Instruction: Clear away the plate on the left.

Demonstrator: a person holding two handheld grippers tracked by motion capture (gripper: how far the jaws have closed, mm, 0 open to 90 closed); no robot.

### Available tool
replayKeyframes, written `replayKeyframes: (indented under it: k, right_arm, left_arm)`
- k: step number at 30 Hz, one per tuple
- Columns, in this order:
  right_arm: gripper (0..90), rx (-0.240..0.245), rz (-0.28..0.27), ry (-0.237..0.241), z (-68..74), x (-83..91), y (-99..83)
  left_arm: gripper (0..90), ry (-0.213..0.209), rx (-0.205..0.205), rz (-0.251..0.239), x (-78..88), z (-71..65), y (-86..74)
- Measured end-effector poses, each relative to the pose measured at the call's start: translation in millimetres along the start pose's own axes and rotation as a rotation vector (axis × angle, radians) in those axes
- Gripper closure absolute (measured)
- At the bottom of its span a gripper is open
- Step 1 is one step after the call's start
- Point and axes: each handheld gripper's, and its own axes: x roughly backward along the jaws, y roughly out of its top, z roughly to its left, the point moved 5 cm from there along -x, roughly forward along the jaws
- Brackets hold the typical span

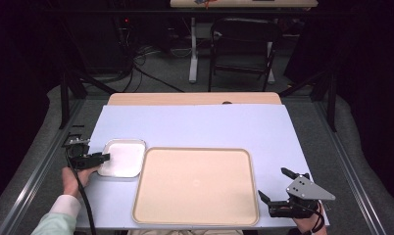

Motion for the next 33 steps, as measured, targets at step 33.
replayKeyframes:
  k: [33]
  right_arm:
    - [2.8, -0.002, 0.004, 0.005, 0.5, 0.0, -0.3]
  left_arm:
    - [83.8, 0.017, 0.081, -0.040, -0.1, 3.5, -3.0]
